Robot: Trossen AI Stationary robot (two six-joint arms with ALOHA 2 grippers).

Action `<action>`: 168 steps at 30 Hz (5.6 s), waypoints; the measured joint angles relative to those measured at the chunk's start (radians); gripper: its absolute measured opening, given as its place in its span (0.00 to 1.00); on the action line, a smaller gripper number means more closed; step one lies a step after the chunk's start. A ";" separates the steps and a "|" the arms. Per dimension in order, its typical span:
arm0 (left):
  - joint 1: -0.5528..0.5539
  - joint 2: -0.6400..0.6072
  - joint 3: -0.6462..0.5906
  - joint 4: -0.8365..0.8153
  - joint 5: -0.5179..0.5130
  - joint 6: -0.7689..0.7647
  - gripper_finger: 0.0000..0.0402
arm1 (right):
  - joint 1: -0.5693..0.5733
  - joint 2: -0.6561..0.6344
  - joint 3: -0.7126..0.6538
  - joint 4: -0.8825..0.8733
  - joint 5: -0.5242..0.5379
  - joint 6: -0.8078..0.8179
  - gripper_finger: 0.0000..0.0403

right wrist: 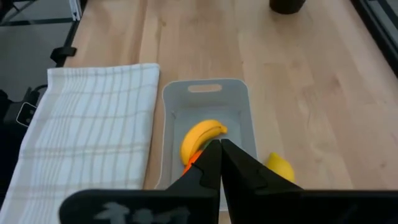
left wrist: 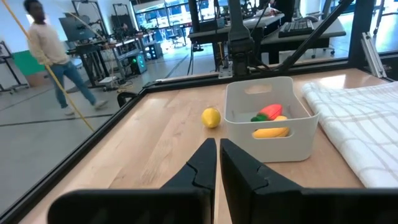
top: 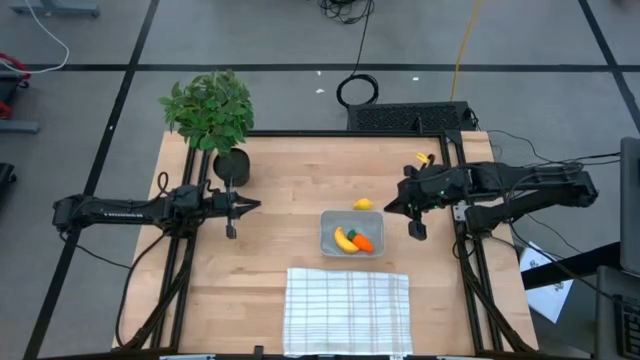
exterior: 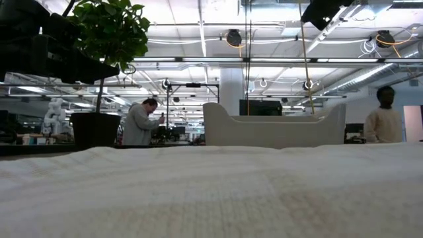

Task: Pick and placing Produce into tupperware
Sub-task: Put the yellow lemon into the gray bin

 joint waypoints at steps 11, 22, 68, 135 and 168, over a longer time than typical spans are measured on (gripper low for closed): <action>0.000 0.000 0.000 -0.006 0.000 -0.004 0.06 | -0.003 -0.105 -0.095 0.046 0.026 0.033 0.00; 0.000 0.000 0.000 -0.005 0.000 -0.007 0.06 | -0.004 -0.323 -0.300 0.216 0.021 0.065 0.00; 0.000 0.000 0.000 -0.004 -0.028 -0.036 0.06 | -0.003 -0.932 -0.951 0.589 0.043 0.132 0.00; 0.000 0.000 0.009 0.045 -0.106 -0.148 0.06 | -0.003 -0.934 -0.967 0.595 0.017 0.130 0.00; -0.002 0.629 0.630 -0.088 -0.204 -0.171 0.06 | -0.003 -0.933 -0.967 0.595 0.017 0.119 0.00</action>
